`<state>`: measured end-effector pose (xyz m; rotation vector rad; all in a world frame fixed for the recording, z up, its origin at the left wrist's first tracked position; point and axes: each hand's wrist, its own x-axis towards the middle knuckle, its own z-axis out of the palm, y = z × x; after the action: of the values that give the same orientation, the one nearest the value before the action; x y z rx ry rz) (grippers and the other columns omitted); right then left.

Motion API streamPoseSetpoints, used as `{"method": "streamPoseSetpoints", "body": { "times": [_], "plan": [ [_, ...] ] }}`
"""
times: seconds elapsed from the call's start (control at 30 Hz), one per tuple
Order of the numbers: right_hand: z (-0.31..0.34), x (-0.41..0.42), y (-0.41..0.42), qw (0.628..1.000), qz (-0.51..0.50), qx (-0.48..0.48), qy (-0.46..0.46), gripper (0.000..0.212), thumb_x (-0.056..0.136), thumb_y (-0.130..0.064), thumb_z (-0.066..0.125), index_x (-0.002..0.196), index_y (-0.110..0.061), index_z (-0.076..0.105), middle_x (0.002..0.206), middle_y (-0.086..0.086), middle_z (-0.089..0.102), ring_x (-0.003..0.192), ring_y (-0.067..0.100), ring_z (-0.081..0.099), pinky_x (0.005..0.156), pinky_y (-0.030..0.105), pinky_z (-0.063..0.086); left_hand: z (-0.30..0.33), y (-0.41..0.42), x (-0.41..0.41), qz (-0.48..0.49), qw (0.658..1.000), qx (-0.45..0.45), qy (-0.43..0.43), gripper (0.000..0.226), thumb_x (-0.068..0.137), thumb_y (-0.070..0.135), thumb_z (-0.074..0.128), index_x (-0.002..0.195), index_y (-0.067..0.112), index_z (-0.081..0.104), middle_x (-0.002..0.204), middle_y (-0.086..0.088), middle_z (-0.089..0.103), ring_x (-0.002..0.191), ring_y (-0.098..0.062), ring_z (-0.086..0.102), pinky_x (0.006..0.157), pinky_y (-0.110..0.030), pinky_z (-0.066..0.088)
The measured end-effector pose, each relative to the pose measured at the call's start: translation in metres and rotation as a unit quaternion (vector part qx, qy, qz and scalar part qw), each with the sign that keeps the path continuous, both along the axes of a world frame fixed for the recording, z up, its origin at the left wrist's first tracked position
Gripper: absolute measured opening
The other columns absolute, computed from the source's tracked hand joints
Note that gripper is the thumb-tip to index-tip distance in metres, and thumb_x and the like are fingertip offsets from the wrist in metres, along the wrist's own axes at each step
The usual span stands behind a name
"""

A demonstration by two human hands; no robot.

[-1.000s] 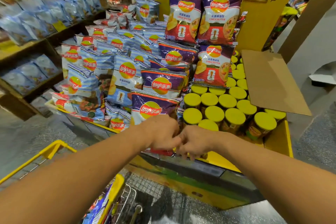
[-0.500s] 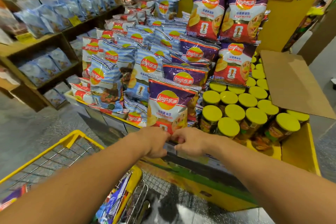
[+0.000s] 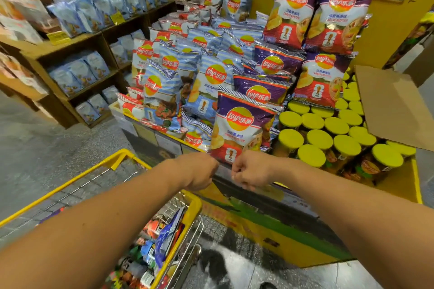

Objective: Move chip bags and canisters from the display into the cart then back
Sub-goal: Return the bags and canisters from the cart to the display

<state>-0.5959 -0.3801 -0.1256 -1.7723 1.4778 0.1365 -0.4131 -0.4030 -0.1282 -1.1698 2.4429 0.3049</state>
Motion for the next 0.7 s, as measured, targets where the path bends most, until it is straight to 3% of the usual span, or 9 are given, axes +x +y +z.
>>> {"method": "streamPoseSetpoints", "body": {
  "times": [0.13, 0.3, 0.43, 0.53, 0.7],
  "plan": [
    [0.011, 0.046, 0.000, 0.998, 0.038, -0.043, -0.001, 0.020, 0.095, -0.025, 0.057, 0.095, -0.009, 0.070, 0.079, 0.006, 0.073, 0.062, 0.014, 0.062, 0.072, 0.037, 0.058, 0.003, 0.018, 0.059, 0.057, 0.998, 0.009, -0.004, 0.027, 0.092, 0.018, 0.052, 0.118, 0.015, 0.059, 0.119, -0.012, 0.064, 0.107, -0.034, 0.060, 0.088, -0.042, 0.052],
    [0.005, 0.112, 0.006, 0.990, 0.123, -0.067, 0.003, 0.017, 0.093, -0.024, 0.060, 0.098, -0.013, 0.072, 0.076, -0.006, 0.063, 0.075, 0.014, 0.062, 0.076, 0.030, 0.051, -0.014, 0.050, 0.128, 0.151, 0.988, 0.027, -0.014, 0.036, 0.089, 0.005, 0.050, 0.123, 0.013, 0.059, 0.123, -0.012, 0.063, 0.113, -0.031, 0.059, 0.092, -0.039, 0.050],
    [-0.022, 0.162, 0.007, 0.982, 0.180, -0.052, 0.010, 0.021, 0.094, -0.028, 0.061, 0.103, -0.014, 0.074, 0.086, -0.003, 0.062, 0.084, 0.015, 0.057, 0.077, 0.025, 0.046, -0.037, 0.074, 0.176, 0.238, 0.970, 0.057, -0.005, 0.036, 0.090, 0.005, 0.050, 0.125, 0.010, 0.056, 0.122, -0.016, 0.062, 0.111, -0.033, 0.059, 0.088, -0.037, 0.049],
    [-0.046, 0.188, 0.006, 0.980, 0.198, -0.026, 0.012, 0.018, 0.093, -0.026, 0.062, 0.102, -0.014, 0.072, 0.087, -0.003, 0.063, 0.085, 0.015, 0.058, 0.074, 0.026, 0.046, -0.063, 0.086, 0.197, 0.316, 0.946, 0.073, 0.013, 0.030, 0.090, 0.009, 0.051, 0.117, 0.005, 0.063, 0.120, -0.018, 0.064, 0.111, -0.033, 0.061, 0.089, -0.037, 0.050],
    [-0.101, 0.233, -0.006, 0.975, 0.220, 0.021, 0.038, 0.018, 0.093, -0.023, 0.063, 0.107, -0.015, 0.070, 0.108, 0.004, 0.070, 0.099, 0.020, 0.062, 0.079, 0.023, 0.045, -0.126, 0.099, 0.222, 0.476, 0.866, 0.124, 0.092, 0.026, 0.090, 0.008, 0.047, 0.111, -0.001, 0.059, 0.115, -0.020, 0.064, 0.109, -0.036, 0.059, 0.089, -0.040, 0.048]
  ]
}}
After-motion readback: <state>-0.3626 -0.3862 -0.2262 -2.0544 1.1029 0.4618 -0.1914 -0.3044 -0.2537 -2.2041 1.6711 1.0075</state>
